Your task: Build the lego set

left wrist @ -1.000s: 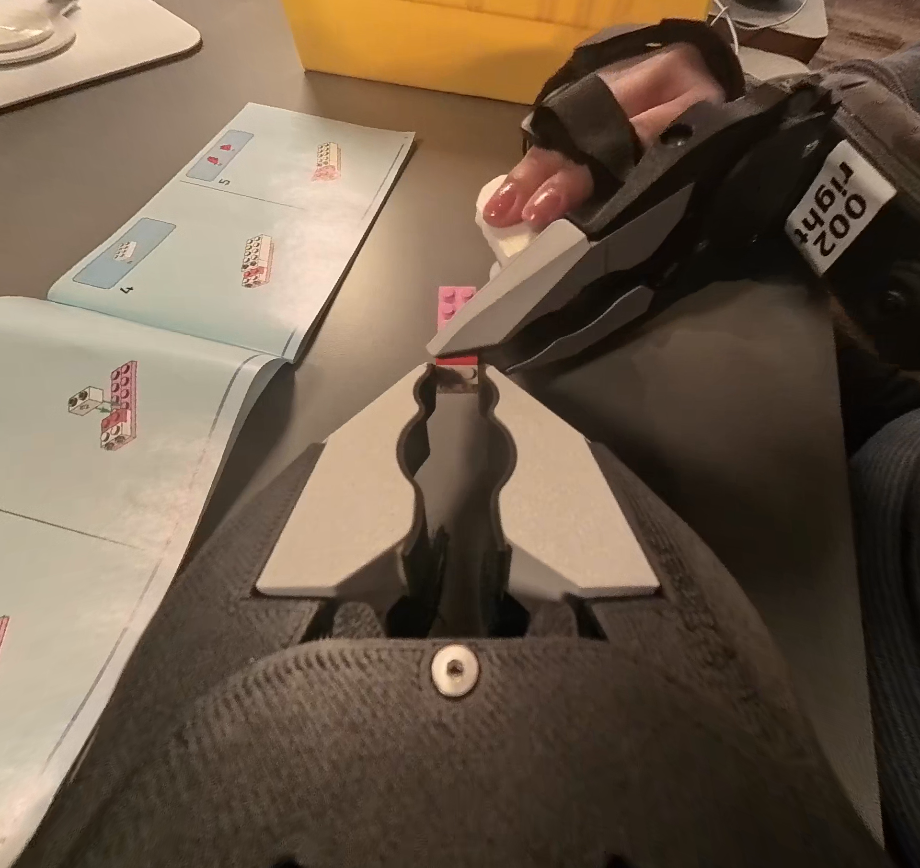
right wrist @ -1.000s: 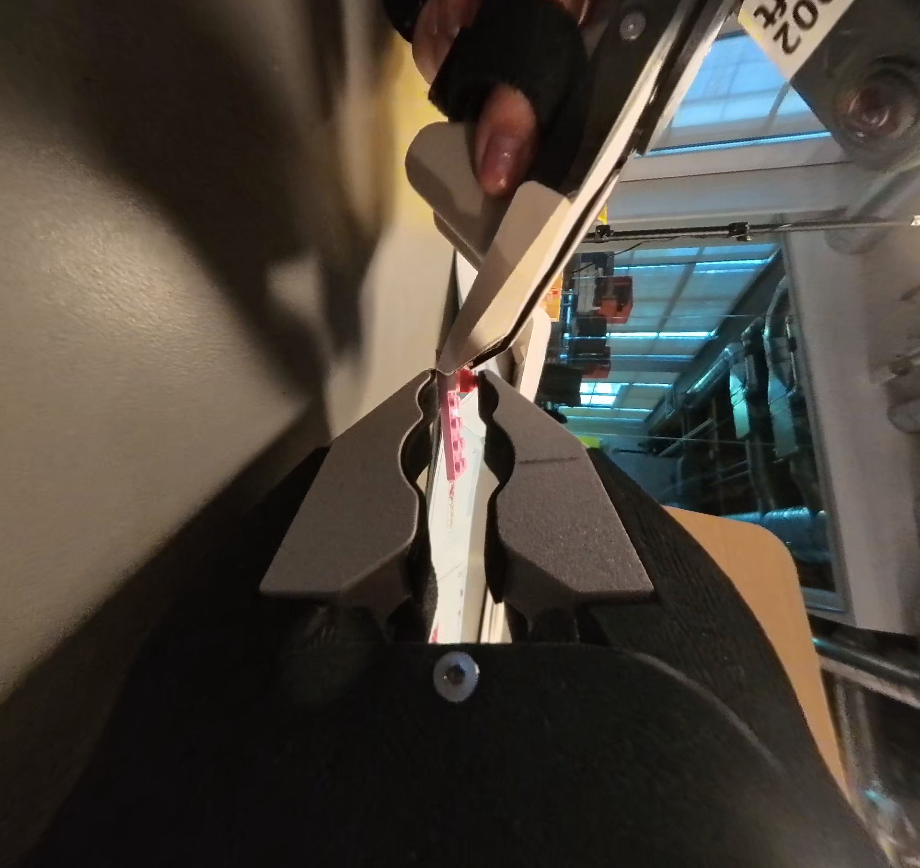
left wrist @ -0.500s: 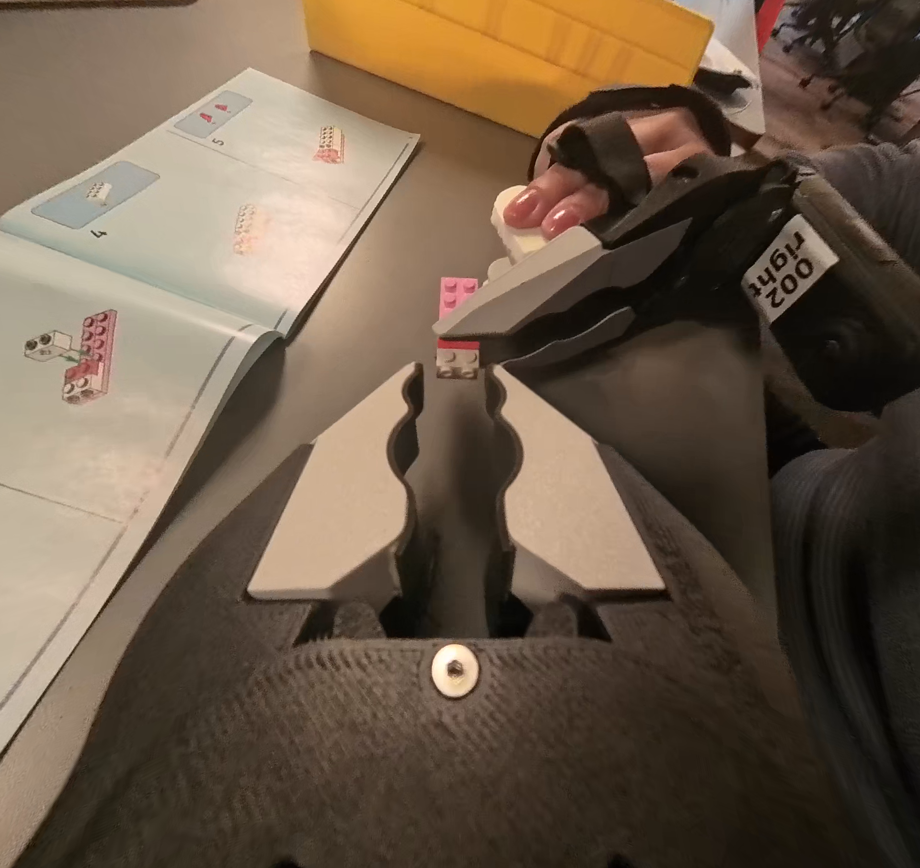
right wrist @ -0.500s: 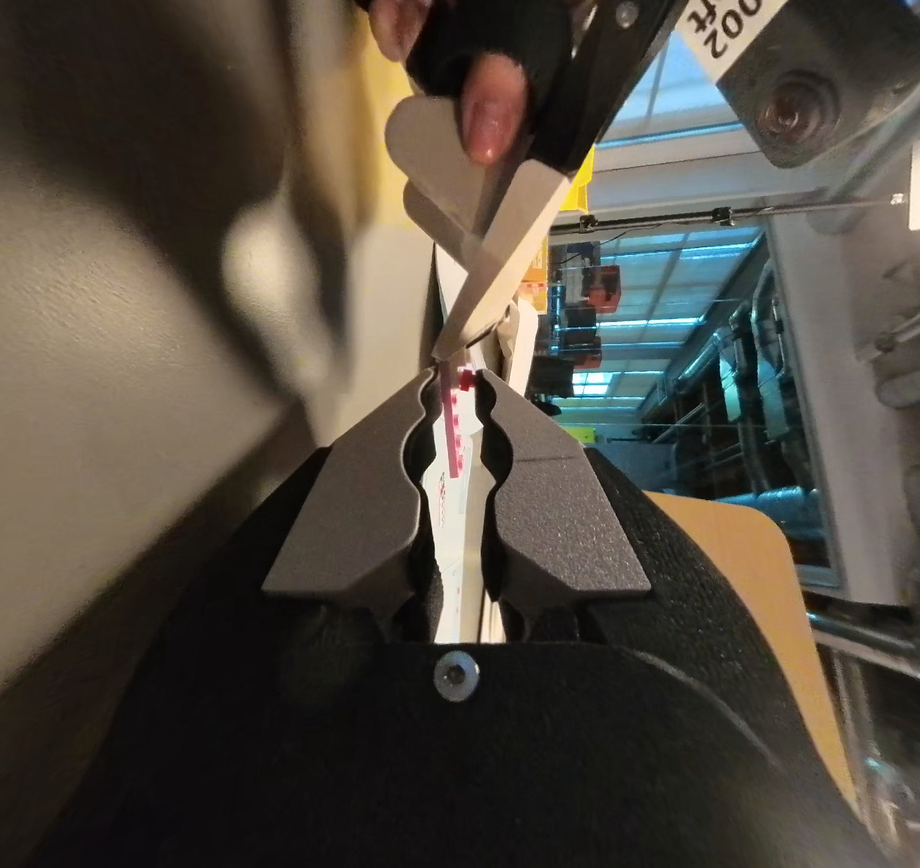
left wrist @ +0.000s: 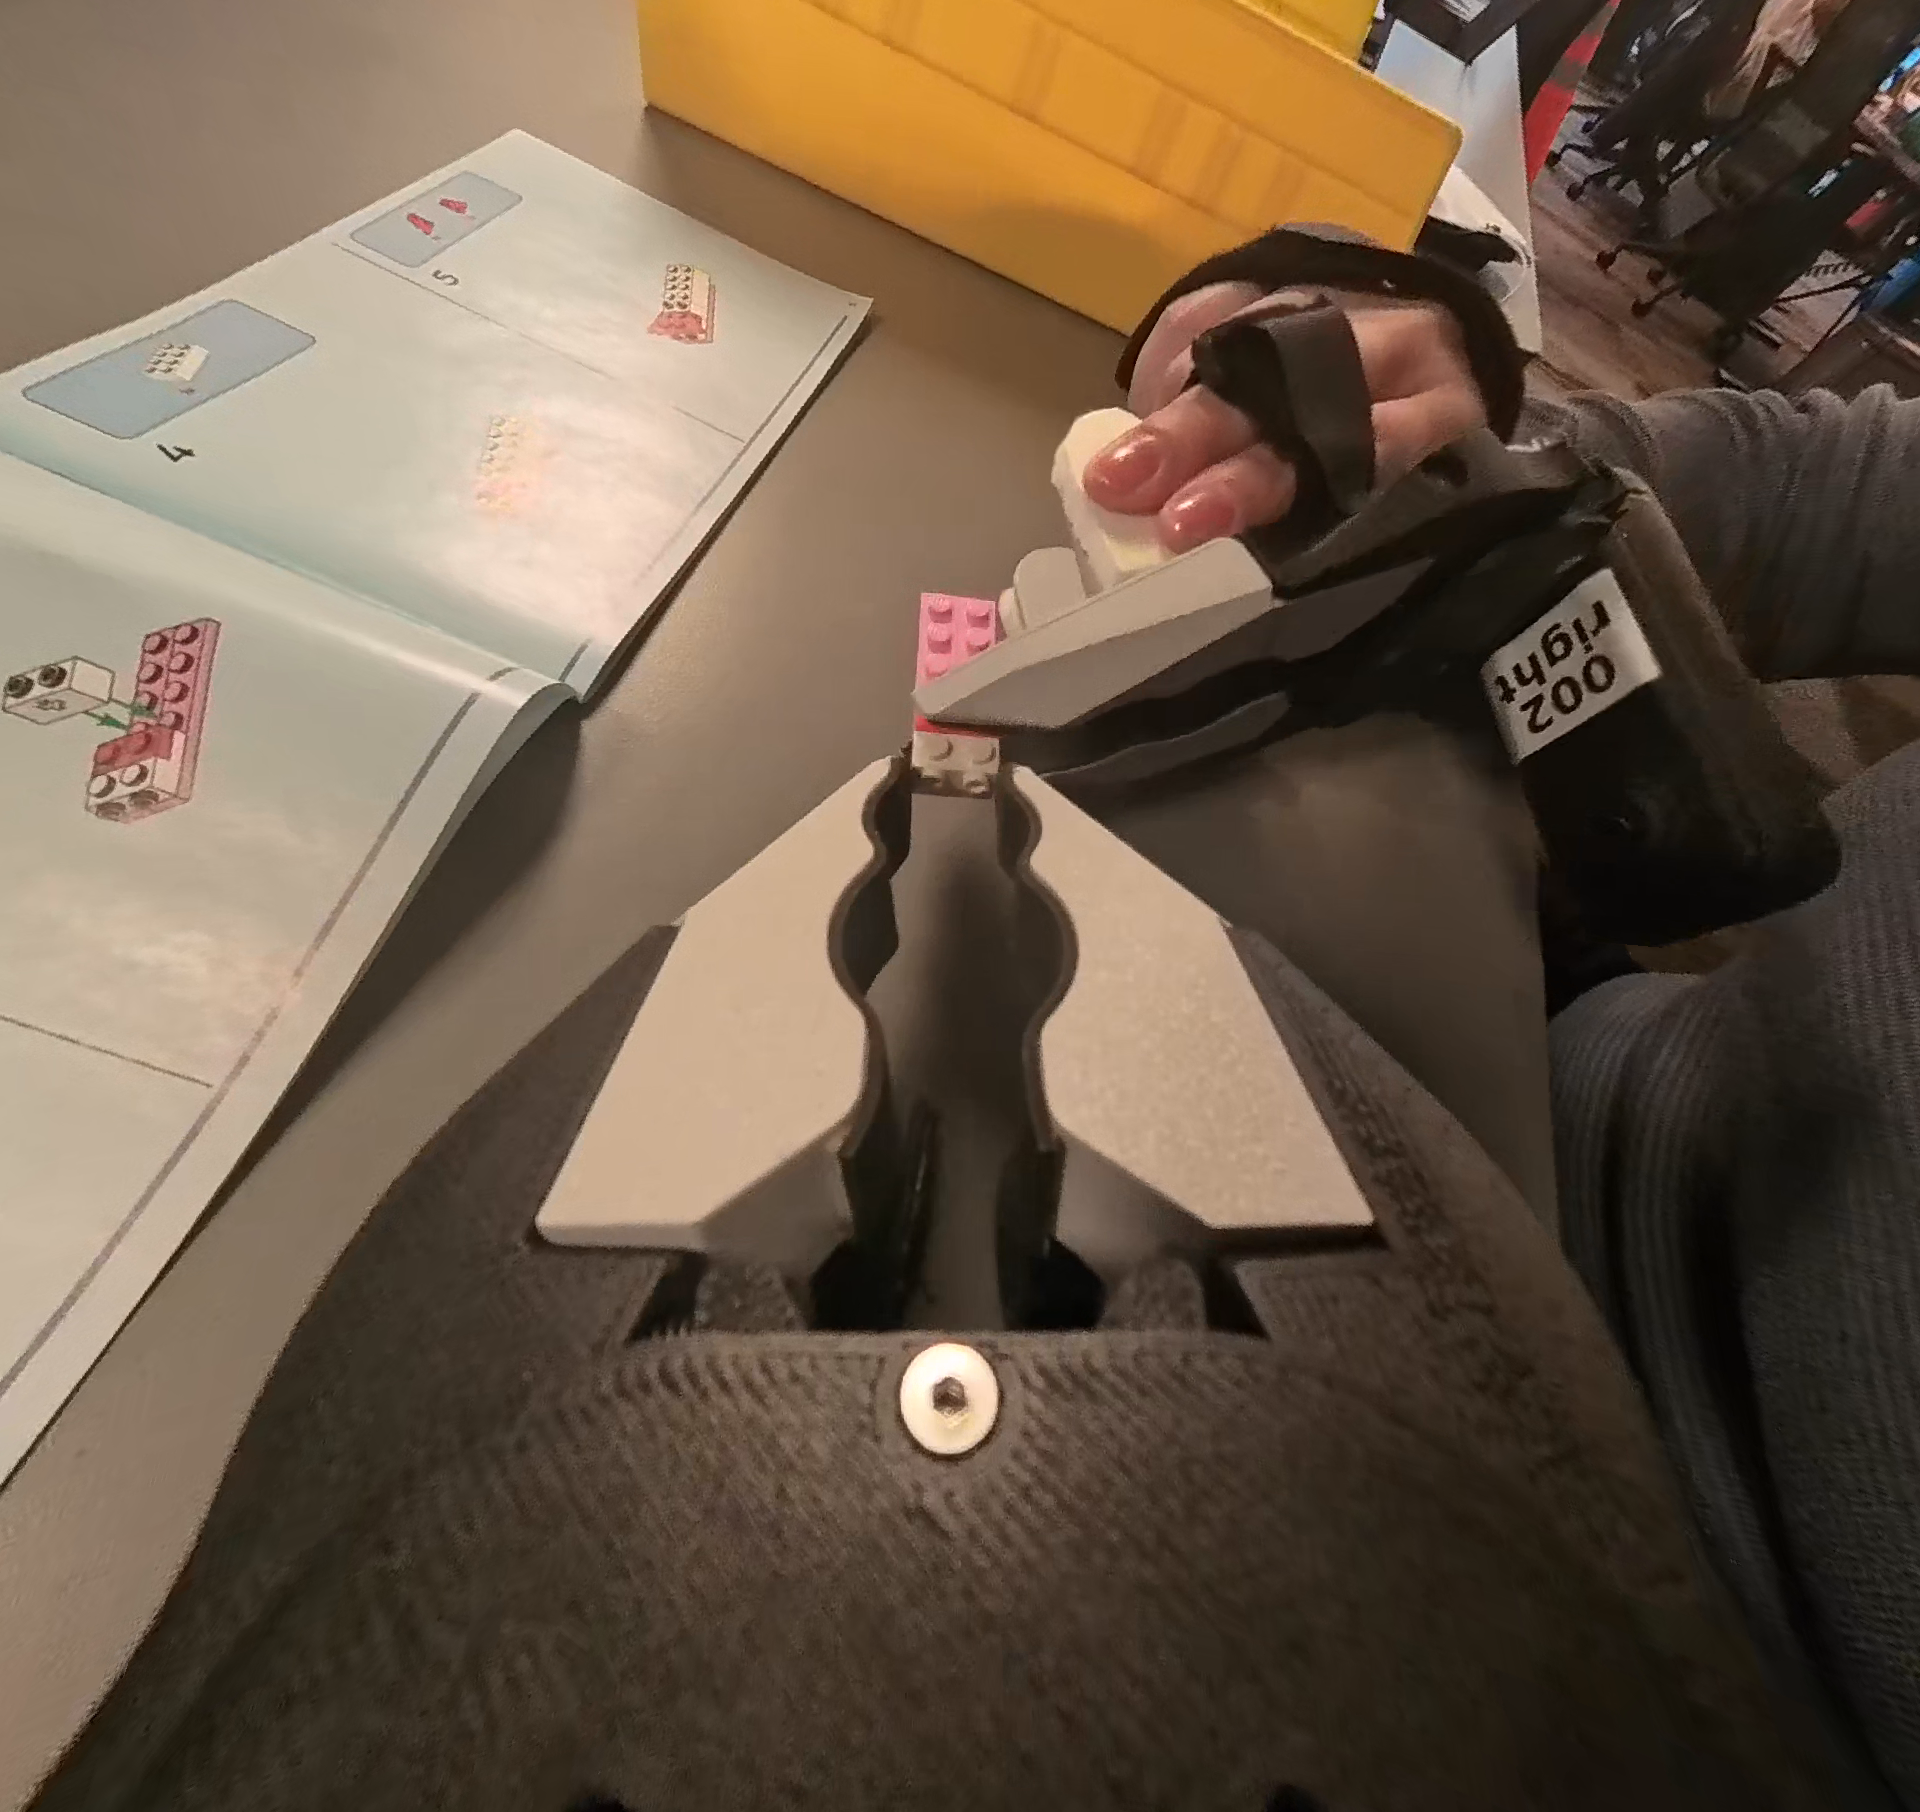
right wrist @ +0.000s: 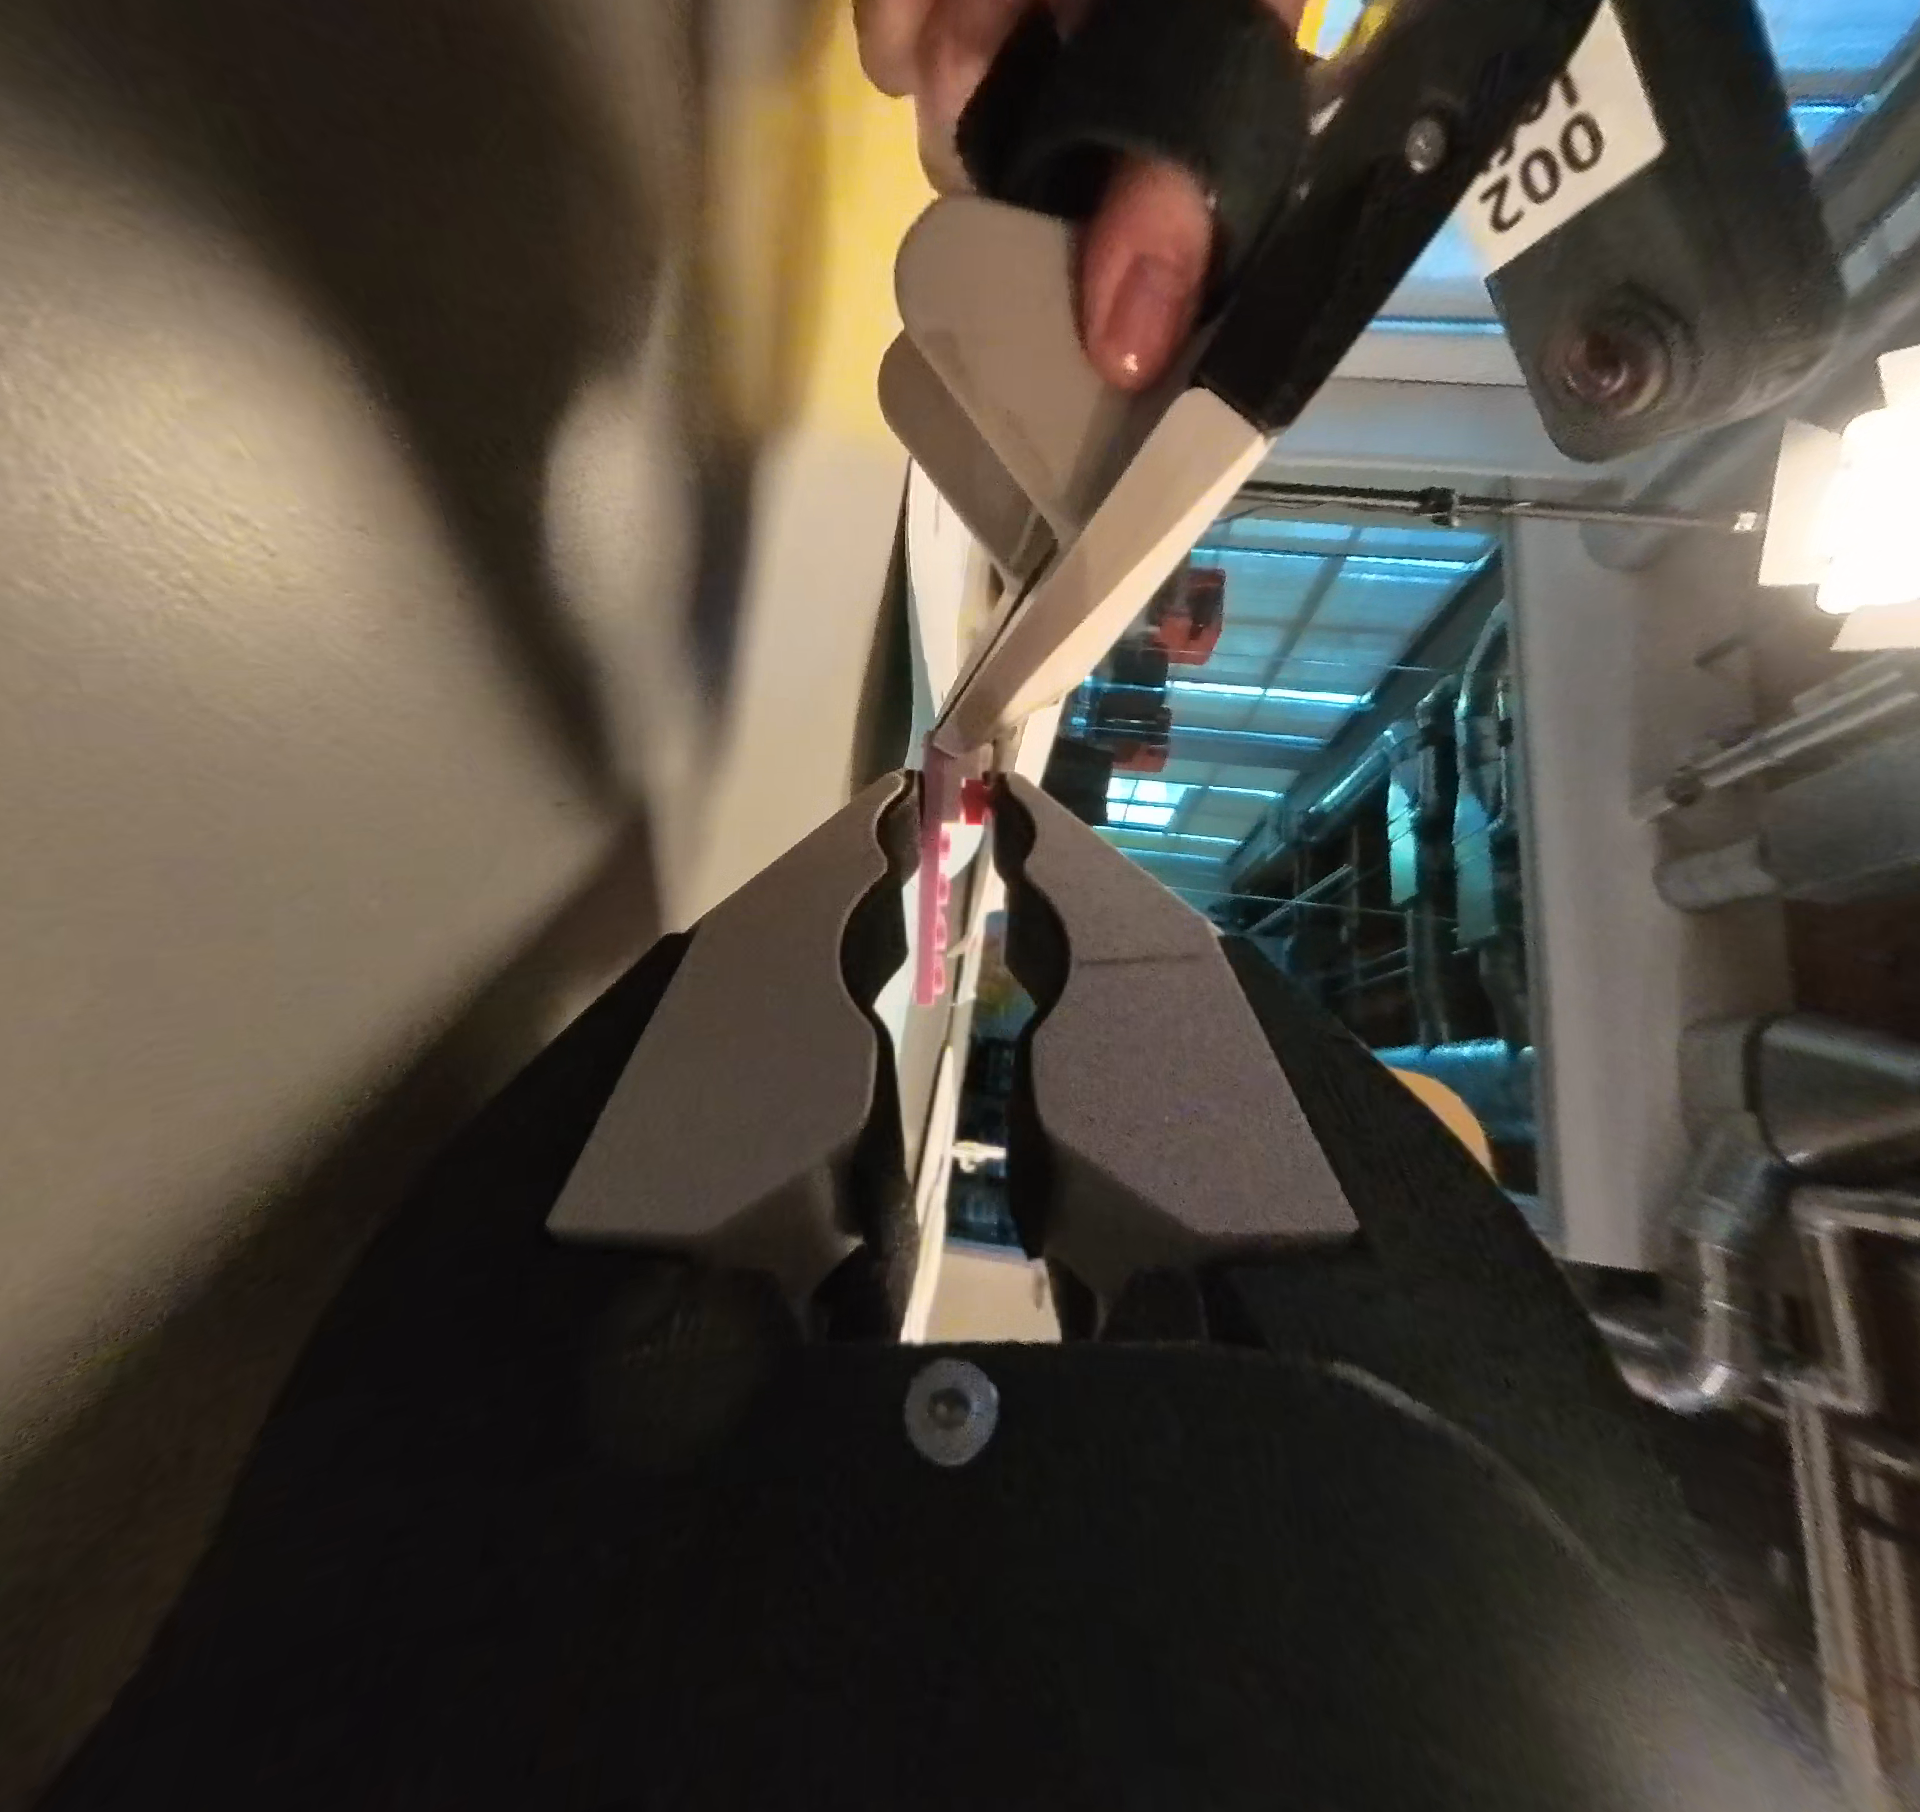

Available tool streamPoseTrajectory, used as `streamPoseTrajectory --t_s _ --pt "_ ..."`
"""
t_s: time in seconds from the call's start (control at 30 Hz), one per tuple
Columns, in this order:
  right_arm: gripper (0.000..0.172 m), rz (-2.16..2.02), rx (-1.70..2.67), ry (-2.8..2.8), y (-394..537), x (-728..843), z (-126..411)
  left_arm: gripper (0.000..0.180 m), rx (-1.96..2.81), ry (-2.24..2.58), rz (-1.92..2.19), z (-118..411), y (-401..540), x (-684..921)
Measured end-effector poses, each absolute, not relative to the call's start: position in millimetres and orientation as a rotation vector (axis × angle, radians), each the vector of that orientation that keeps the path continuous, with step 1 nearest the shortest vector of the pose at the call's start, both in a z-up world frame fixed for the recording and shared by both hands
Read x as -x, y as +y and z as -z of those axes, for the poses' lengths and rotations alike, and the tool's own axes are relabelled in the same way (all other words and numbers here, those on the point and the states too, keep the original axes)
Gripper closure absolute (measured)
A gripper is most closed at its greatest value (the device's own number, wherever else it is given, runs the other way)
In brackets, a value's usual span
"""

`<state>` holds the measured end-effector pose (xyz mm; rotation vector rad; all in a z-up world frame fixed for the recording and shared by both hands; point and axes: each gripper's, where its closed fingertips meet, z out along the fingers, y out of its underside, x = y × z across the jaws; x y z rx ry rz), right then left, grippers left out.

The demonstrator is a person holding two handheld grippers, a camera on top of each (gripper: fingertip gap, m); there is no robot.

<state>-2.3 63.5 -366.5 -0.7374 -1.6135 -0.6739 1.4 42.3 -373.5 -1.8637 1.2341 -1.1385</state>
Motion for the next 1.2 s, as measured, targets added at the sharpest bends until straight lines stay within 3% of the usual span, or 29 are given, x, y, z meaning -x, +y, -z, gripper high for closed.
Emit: streamPoseTrajectory --t_s 0.43,0.47,0.57,0.63,1.07,1.2 --pt "0.161 0.491 0.899 -1.532 65 4 364 0.166 1.849 1.191 1.157 368 46 0" --pt "0.157 0.466 0.920 -1.509 66 4 362 0.165 1.855 1.176 1.166 367 47 0" --pt "0.118 0.369 1.017 -1.506 67 -1 365 0.166 1.879 1.166 1.108 371 54 5" --pt "0.112 0.288 1.029 -1.530 61 -5 368 0.166 1.889 1.167 1.088 373 56 7" --pt "0.114 -0.151 1.250 -1.024 89 -68 320 0.165 1.907 1.445 0.749 407 50 17" --pt "0.118 -0.119 1.245 -1.004 91 -71 319 0.134 1.870 1.366 0.745 396 53 17"
